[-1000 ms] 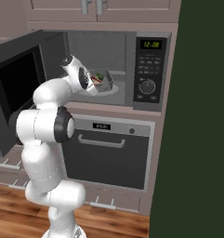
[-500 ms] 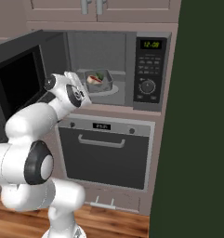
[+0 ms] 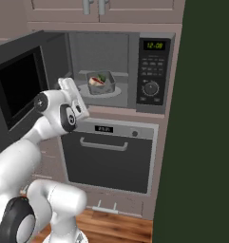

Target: Place the tupperware containing the steak and broccoli meal in the microwave. Close the microwave door and press the start button to reheat the meal.

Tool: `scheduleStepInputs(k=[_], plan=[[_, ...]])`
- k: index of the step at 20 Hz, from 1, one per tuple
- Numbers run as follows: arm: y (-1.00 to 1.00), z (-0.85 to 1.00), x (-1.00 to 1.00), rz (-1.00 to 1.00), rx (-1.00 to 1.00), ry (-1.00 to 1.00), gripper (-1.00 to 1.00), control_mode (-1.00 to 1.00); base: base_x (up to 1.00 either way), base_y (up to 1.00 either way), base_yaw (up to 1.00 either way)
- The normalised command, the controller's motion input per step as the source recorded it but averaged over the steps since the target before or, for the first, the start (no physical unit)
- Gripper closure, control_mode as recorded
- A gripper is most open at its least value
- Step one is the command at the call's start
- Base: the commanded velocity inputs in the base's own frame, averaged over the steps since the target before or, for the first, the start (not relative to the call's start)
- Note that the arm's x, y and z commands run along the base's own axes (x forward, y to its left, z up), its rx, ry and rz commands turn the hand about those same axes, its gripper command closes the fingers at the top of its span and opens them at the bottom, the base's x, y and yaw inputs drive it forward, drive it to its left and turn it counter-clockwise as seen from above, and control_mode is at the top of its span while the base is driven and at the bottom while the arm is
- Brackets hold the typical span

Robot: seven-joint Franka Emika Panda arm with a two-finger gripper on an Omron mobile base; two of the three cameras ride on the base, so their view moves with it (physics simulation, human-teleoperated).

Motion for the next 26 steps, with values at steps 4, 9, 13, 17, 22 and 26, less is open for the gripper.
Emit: scheduleStepInputs(k=[4,9,13,17,22,26], plan=[[-0.02,0.77,-0.68,0.07,0.02,0.05,-1.0,-1.0,0.0,0.0,0.0],[0.0,0.68,-0.58,0.2,-0.11,0.1,-1.0,-1.0,0.0,0.0,0.0],[0.16,0.36,-0.49,0.27,-0.27,0.14,-1.0,-1.0,0.0,0.0,0.0],[0.12,0.02,-0.68,0.32,-0.32,0.13,-1.0,-1.0,0.0,0.0,0.0],[0.28,0.0,-0.42,0.32,-0.3,0.02,-1.0,-1.0,0.0,0.0,0.0],[0.55,0.05,-0.48,0.23,-0.37,0.0,-1.0,-1.0,0.0,0.0,0.0]])
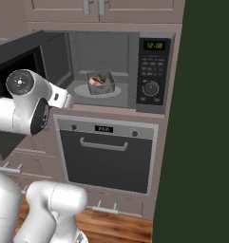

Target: Place the tupperware containing the steak and broccoli meal in the microwave. Close the microwave door and press the start button to reheat the meal.

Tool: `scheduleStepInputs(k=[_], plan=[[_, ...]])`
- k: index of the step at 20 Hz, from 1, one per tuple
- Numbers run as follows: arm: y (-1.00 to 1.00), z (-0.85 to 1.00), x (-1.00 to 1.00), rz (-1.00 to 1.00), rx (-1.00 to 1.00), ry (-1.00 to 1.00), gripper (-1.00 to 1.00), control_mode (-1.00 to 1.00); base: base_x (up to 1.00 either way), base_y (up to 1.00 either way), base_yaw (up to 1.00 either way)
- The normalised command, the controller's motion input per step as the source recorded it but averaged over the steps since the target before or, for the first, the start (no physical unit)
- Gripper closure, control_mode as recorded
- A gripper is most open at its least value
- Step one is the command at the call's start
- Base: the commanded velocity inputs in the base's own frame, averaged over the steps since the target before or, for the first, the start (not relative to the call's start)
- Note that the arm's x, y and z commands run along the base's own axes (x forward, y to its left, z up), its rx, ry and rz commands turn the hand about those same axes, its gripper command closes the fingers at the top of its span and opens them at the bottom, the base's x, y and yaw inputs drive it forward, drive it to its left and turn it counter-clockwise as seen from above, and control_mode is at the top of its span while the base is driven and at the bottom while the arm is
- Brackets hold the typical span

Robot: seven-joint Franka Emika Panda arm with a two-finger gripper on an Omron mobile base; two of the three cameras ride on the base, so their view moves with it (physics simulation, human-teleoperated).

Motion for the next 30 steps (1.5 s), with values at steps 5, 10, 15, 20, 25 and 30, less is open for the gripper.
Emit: scheduleStepInputs(k=[5,10,15,20,25,30], plan=[[0.61,0.13,-0.72,0.17,-0.45,0.01,-1.0,-1.0,0.0,0.0,0.0],[0.39,0.01,-0.99,0.11,-0.43,-0.01,-1.0,-1.0,0.0,0.0,0.0],[0.14,0.0,-0.8,0.1,-0.28,-0.11,-1.0,-1.0,0.0,0.0,0.0],[0.2,0.0,-0.6,0.07,-0.24,-0.23,-1.0,-1.0,0.0,0.0,0.0],[0.43,0.05,-0.35,0.01,-0.24,-0.16,-1.0,-1.0,0.0,0.0,0.0],[0.63,0.12,-0.06,0.0,-0.2,-0.07,-1.0,-1.0,0.0,0.0,0.0]])
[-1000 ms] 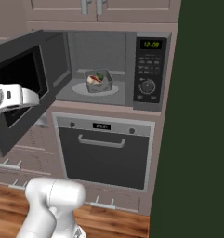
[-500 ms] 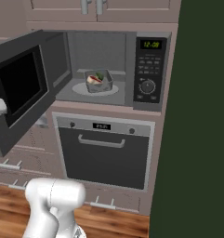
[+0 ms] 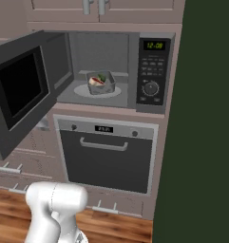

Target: Place the tupperware containing the steak and broccoli meal in the microwave. Close the microwave door and press the start button to reheat the meal.

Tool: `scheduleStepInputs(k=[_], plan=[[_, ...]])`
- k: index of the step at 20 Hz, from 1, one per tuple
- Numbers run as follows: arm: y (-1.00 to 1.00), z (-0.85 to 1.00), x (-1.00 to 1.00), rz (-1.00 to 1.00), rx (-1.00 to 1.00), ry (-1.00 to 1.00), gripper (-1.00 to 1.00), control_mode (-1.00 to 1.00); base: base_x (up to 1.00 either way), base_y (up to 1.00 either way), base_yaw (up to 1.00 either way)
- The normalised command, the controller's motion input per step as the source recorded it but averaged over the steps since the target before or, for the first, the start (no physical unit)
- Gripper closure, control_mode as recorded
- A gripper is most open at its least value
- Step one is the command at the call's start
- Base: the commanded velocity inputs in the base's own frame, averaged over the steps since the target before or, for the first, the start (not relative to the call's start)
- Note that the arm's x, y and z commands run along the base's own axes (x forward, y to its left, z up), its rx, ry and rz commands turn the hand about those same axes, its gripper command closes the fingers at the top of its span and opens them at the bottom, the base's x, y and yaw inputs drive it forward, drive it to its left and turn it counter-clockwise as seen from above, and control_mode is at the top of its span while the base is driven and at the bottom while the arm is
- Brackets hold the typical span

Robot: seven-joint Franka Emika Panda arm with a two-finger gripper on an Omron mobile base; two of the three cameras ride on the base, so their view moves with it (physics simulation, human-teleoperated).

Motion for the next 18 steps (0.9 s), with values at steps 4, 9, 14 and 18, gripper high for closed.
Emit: scheduleStepInputs(k=[4,9,14,18], plan=[[0.74,0.07,0.0,0.0,-0.2,0.0,-1.0,-1.0,0.0,0.0,0.0],[0.75,0.0,0.05,0.0,-0.19,0.0,-1.0,-1.0,0.0,0.0,0.0],[0.64,0.0,0.33,0.0,-0.13,0.0,-1.0,-1.0,0.0,0.0,0.0],[0.52,0.0,0.55,0.0,-0.1,0.0,-1.0,-1.0,0.0,0.0,0.0]])
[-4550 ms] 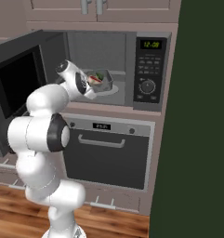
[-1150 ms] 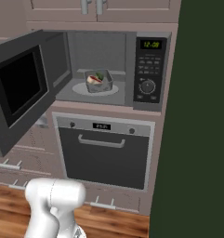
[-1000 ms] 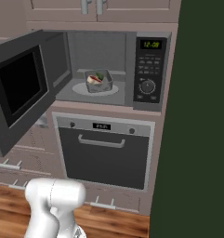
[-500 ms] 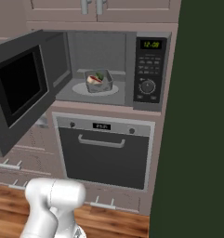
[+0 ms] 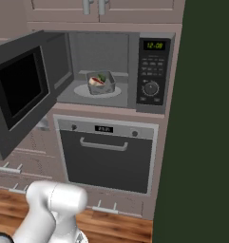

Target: Place the tupperware containing the steak and broccoli meal in the microwave. Close the microwave door and press the start button to reheat the meal.

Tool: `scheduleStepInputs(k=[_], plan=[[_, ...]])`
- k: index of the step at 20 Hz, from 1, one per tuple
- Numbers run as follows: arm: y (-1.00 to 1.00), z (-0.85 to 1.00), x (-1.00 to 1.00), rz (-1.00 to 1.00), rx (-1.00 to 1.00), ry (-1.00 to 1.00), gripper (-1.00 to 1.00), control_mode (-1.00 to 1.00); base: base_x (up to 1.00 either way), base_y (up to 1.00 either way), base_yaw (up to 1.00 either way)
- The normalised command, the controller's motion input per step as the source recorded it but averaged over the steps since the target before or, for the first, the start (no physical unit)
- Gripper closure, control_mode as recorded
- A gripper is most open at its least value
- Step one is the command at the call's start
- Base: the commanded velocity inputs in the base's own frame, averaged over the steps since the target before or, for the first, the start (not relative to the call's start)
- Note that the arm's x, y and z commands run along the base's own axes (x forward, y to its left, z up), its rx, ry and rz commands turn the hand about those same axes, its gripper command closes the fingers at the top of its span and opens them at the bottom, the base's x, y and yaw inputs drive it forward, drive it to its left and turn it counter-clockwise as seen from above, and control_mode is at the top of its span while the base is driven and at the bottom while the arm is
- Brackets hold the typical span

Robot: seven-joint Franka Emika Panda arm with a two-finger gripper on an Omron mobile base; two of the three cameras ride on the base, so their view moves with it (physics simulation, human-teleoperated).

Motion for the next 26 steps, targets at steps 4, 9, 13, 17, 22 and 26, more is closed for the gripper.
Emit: scheduleStepInputs(k=[4,9,13,17,22,26], plan=[[0.37,-0.01,0.72,0.0,-0.09,0.0,-1.0,-1.0,0.0,0.0,0.0],[0.3,-0.04,0.88,-0.01,-0.08,0.02,-1.0,-1.0,0.0,0.0,0.0],[0.19,-0.08,0.86,-0.03,-0.09,0.02,-1.0,-1.0,0.0,0.0,0.0],[0.03,-0.13,0.66,-0.11,-0.12,0.01,-1.0,-1.0,0.0,0.0,0.0],[-0.15,-0.17,0.17,-0.25,-0.12,0.0,-1.0,-1.0,0.0,0.0,0.0],[-0.53,-0.2,0.0,-0.32,-0.06,0.0,-1.0,-1.0,0.0,0.0,0.0]])
